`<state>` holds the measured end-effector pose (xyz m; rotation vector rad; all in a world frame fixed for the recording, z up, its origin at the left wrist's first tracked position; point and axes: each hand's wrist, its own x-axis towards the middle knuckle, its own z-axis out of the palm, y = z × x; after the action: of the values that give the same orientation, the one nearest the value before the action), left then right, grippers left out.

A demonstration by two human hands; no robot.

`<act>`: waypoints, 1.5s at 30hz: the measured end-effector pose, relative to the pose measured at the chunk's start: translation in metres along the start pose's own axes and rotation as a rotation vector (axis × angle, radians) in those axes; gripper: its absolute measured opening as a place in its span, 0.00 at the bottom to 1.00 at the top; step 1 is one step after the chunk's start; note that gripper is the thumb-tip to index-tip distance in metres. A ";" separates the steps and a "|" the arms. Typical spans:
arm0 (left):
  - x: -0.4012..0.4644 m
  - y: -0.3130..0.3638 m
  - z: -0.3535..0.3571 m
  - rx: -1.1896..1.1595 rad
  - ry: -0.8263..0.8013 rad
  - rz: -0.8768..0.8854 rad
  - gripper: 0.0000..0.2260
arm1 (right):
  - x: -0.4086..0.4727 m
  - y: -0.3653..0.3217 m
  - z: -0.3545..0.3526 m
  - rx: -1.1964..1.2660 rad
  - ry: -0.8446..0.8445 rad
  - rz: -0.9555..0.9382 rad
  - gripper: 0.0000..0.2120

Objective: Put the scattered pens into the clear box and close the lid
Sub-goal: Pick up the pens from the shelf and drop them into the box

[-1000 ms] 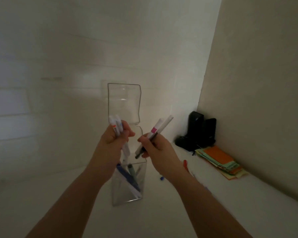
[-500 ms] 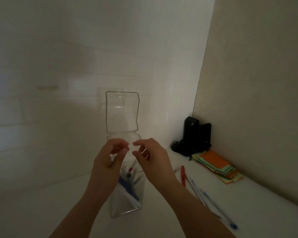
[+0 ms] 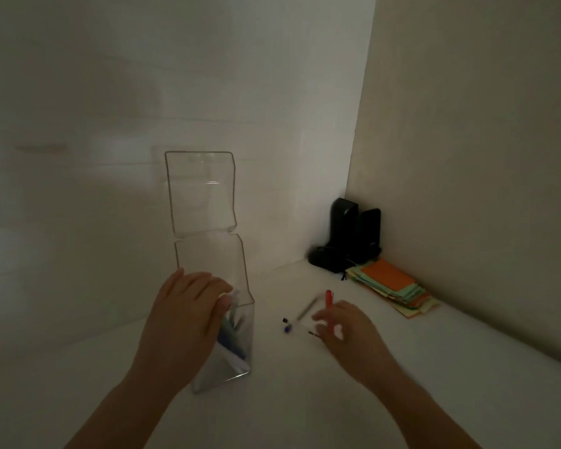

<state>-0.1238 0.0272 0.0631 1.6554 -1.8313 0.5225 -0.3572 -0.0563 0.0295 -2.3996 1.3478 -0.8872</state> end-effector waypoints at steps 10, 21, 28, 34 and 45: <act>-0.003 0.085 0.077 -0.182 -0.278 0.293 0.21 | -0.042 0.058 -0.024 -0.354 -0.397 0.217 0.17; 0.019 0.087 0.154 -0.056 -0.435 0.094 0.12 | -0.029 0.069 -0.024 -0.130 -0.198 0.283 0.07; 0.056 0.082 0.164 -0.188 -0.417 -0.446 0.08 | 0.026 0.062 -0.002 -0.027 -0.121 0.382 0.12; 0.057 0.081 0.171 -0.138 -0.613 -0.472 0.06 | 0.072 0.057 0.026 0.027 -0.142 0.517 0.17; 0.029 0.084 0.138 -0.355 -0.670 -0.727 0.12 | 0.110 0.052 0.076 -0.020 -0.183 0.620 0.26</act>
<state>-0.2312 -0.0729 -0.0102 2.1946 -1.4191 -0.6975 -0.3038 -0.1826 -0.0130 -1.8253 1.8603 -0.4703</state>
